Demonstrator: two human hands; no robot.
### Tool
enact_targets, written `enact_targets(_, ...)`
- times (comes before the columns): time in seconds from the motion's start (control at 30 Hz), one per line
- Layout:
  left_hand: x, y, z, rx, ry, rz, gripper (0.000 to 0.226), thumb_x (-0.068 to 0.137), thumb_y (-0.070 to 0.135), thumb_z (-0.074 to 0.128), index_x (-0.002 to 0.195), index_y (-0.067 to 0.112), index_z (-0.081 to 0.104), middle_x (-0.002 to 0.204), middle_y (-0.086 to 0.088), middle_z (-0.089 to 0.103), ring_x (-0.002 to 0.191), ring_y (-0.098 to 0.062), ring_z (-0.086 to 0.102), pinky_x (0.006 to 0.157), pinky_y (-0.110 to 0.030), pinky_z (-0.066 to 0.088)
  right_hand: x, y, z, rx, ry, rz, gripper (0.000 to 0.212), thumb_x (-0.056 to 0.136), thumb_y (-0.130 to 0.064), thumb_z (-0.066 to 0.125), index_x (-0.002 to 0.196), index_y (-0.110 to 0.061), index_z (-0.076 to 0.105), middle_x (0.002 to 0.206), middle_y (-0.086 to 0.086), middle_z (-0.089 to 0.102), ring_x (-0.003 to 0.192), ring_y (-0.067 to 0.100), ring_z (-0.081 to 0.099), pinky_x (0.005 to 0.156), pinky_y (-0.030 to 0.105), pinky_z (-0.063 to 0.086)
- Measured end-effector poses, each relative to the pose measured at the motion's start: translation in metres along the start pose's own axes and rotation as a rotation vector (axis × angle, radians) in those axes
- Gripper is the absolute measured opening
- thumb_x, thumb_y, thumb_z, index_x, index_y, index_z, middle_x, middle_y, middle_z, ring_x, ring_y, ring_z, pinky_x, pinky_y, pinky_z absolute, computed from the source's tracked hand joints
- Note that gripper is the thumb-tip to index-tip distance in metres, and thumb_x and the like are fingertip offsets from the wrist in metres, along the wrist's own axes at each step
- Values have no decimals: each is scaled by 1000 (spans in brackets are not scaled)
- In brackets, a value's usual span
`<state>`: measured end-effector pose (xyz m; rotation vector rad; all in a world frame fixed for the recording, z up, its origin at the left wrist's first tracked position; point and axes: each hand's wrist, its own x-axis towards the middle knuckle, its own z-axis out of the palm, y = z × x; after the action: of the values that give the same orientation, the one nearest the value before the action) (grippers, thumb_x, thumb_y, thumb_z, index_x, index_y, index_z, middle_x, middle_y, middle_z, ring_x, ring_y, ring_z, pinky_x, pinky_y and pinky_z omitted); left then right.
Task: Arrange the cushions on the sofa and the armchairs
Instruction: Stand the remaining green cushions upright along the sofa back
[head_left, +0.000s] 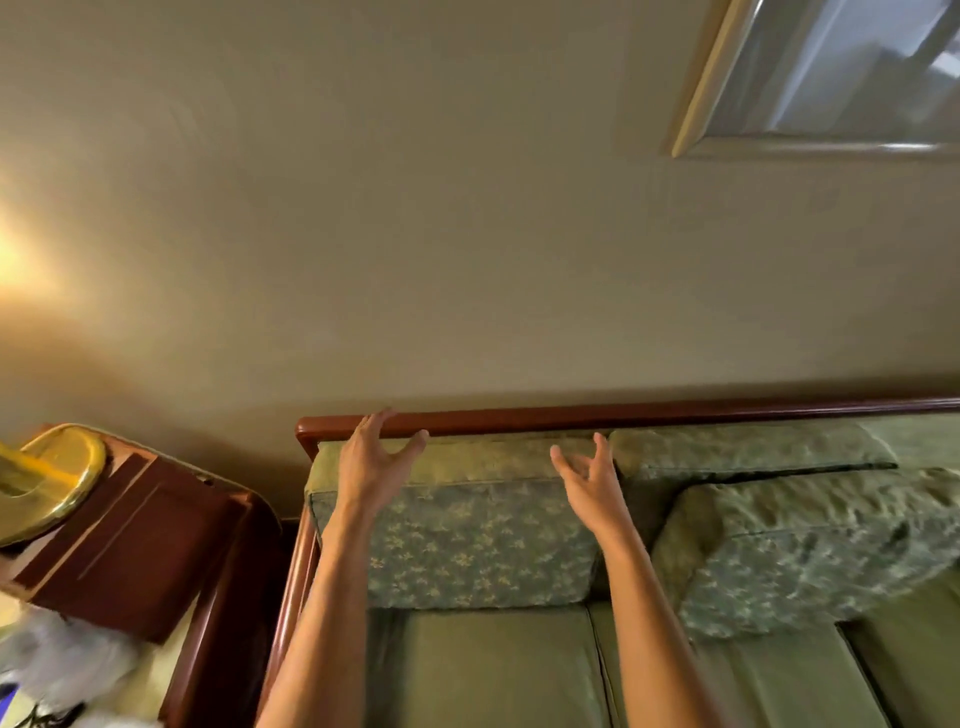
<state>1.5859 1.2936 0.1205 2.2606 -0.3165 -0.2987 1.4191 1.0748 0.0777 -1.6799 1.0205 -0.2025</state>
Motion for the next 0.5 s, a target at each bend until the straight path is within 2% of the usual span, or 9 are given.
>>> enact_targets(0.03, -18, 16, 4, -67, 1, 9, 63, 84, 50, 75, 139, 25, 54, 145, -1, 53, 131, -23, 50, 104, -39, 43, -12, 0, -13, 55, 8, -26, 90, 93, -50, 60, 158, -18, 5, 151, 11, 43, 135, 23, 45, 92, 27, 44)
enact_targets(0.13, -65, 46, 24, -207, -64, 56, 60, 80, 52, 78, 132, 30, 58, 134, 5, 60, 117, -13, 56, 97, -35, 47, -35, 4, -44, 189, -37, -66, 92, 89, -54, 64, 156, -14, 15, 148, 14, 46, 129, 19, 49, 101, 36, 43)
enact_targets(0.2, -100, 72, 48, -249, -177, 88, 61, 77, 56, 78, 130, 33, 59, 124, 10, 62, 104, -5, 56, 95, -35, 48, -51, 11, -74, 279, -56, -43, 93, 85, -60, 67, 152, -15, 23, 136, 14, 58, 118, 22, 60, 92, 39, 49)
enact_targets(0.3, -142, 121, 92, -293, -270, 164, 60, 73, 62, 78, 125, 37, 61, 133, 11, 59, 118, -7, 52, 99, -40, 49, -69, 27, -136, 343, -16, -52, 69, 91, -49, 63, 145, -16, 35, 109, 10, 71, 97, 22, 72, 83, 40, 55)
enact_targets(0.4, -186, 171, 145, -274, -292, 233, 57, 76, 58, 79, 125, 35, 62, 129, 15, 60, 121, -8, 53, 97, -31, 44, -90, 59, -213, 379, 16, -72, 67, 88, -51, 63, 140, -14, 41, 108, 11, 72, 94, 21, 73, 81, 40, 57)
enact_targets(0.5, -228, 204, 195, -245, -321, 254, 60, 75, 61, 78, 126, 36, 61, 135, 9, 59, 126, -14, 53, 99, -34, 45, -113, 92, -282, 430, 36, -99, 63, 86, -53, 66, 135, -19, 47, 113, 10, 71, 98, 22, 71, 78, 35, 56)
